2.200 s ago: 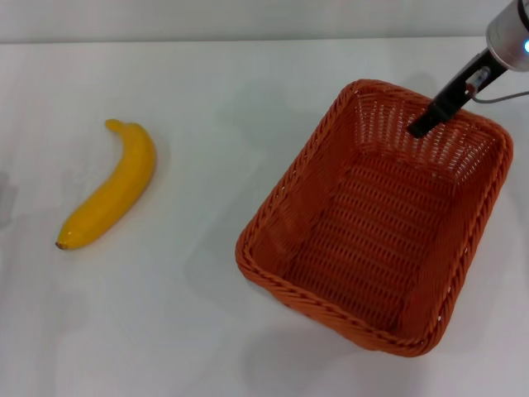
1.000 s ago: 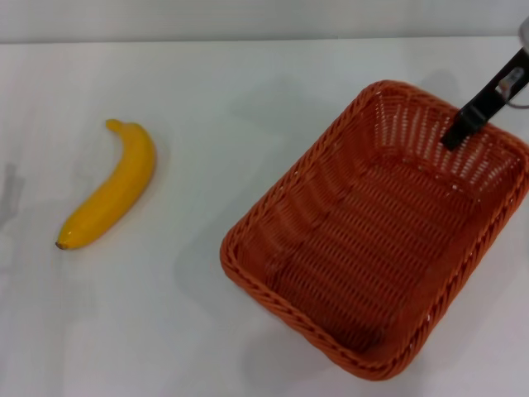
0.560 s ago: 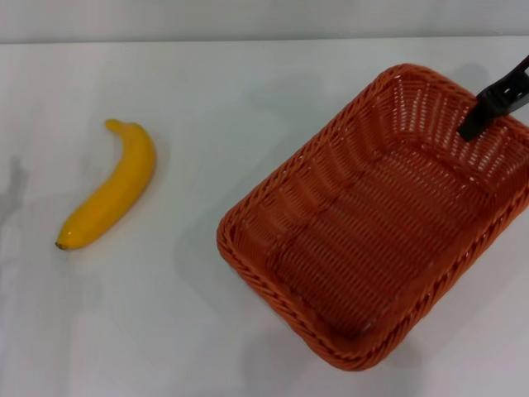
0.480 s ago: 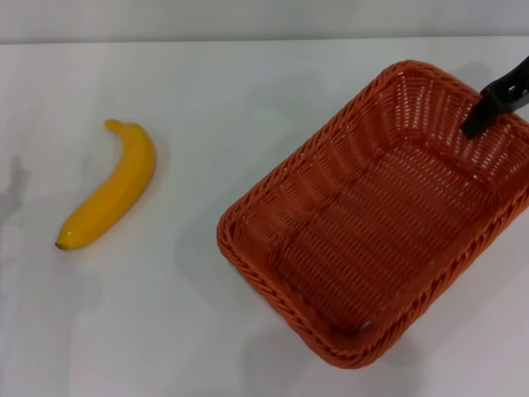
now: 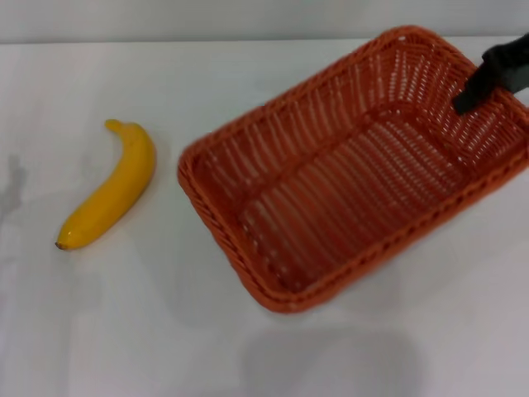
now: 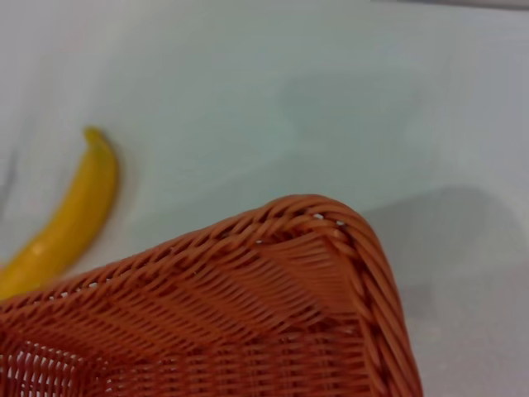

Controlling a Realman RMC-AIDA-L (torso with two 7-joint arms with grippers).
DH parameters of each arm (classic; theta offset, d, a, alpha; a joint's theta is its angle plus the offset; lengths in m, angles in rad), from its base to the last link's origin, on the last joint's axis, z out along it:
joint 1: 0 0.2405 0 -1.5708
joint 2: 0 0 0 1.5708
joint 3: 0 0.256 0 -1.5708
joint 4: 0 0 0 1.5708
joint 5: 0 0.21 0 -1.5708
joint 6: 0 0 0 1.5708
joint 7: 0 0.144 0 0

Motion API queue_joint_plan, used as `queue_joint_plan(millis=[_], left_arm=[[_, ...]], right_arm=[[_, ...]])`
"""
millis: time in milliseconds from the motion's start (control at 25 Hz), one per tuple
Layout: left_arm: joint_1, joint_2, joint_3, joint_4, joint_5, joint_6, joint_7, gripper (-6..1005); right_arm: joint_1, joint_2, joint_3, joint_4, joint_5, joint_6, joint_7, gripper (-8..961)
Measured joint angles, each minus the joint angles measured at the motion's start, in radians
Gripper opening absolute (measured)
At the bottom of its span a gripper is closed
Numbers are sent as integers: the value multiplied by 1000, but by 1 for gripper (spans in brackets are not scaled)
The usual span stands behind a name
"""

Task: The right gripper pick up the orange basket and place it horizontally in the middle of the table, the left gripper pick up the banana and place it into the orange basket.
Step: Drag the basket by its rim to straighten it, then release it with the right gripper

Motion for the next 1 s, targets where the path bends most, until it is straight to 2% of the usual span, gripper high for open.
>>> queue_joint_plan(millis=[120, 320, 440, 560, 600, 800, 1000], left_arm=[[0, 0, 0, 0, -9, 0, 0, 861], [0, 0, 0, 0, -15, 2, 0, 862], [0, 0, 0, 0, -15, 3, -1, 862], [0, 0, 0, 0, -15, 5, -1, 862], [0, 0, 0, 0, -14, 9, -2, 862], [1, 0, 1, -1, -8, 33, -4, 862], [1, 3, 7, -30, -2, 41, -48, 862]], right_arm=[[-11, 10, 0, -23, 41, -14, 51, 143], [-71, 58, 0, -116, 107, -58, 135, 144], [-107, 76, 2, -148, 135, -79, 179, 144], [-132, 88, 8, -157, 145, -102, 199, 143], [-161, 105, 12, -160, 163, -137, 210, 143], [-211, 139, 13, -156, 239, -207, 224, 144], [-234, 159, 15, -157, 250, -243, 244, 150]])
